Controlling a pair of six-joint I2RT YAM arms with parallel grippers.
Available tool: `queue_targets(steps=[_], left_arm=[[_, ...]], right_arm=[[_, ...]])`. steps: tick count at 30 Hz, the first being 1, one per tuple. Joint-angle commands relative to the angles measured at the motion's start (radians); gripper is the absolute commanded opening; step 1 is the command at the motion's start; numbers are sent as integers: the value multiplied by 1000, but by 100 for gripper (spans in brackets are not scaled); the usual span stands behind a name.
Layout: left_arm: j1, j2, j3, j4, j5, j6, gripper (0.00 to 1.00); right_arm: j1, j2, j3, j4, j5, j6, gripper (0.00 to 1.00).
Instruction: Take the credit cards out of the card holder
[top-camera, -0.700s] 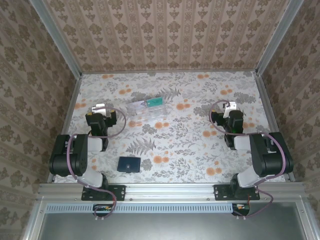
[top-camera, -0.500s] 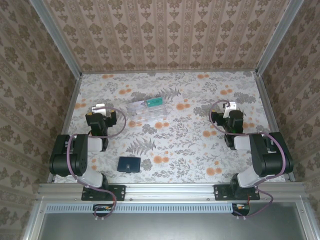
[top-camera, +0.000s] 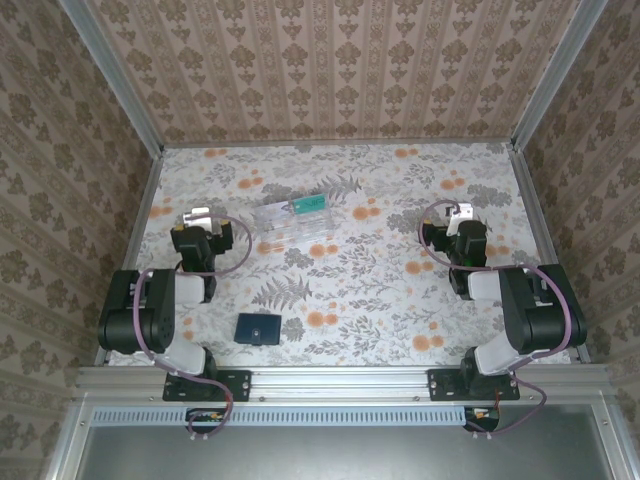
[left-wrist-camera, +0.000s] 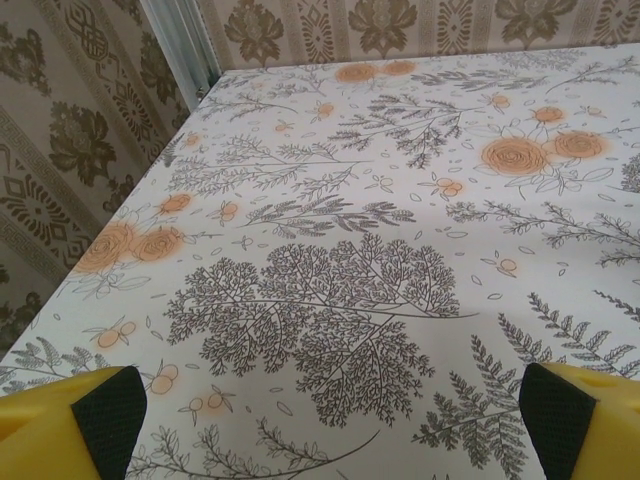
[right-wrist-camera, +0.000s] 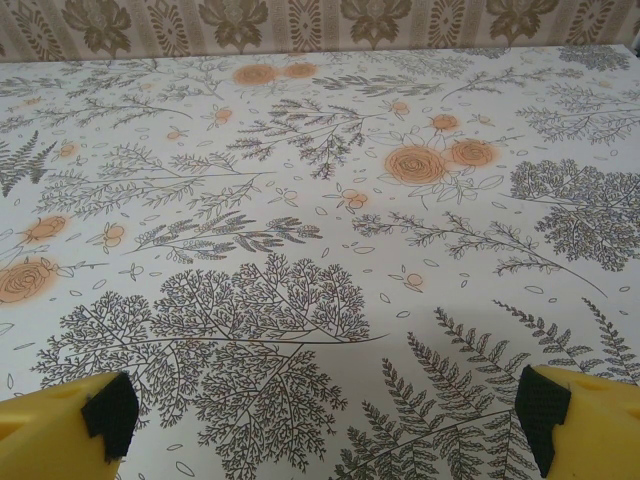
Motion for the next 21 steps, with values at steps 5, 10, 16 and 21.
queue_targets(steps=[5,10,16,21], left_arm=[[-55,-301,172,-517,-223,-120,100],[-18,-442,413,-1142,-191,-576,100],[-80,-580,369,-1372,9,-761,100],[-302,-729,293,-1613,-65,-996,100]], right_arm=[[16,-193,80,-265,52,17,100],[15,-368,150,-482,101,239,100],[9,-477,296,-845,60,540,100],[50,-530,336,-958,-76,565,100]])
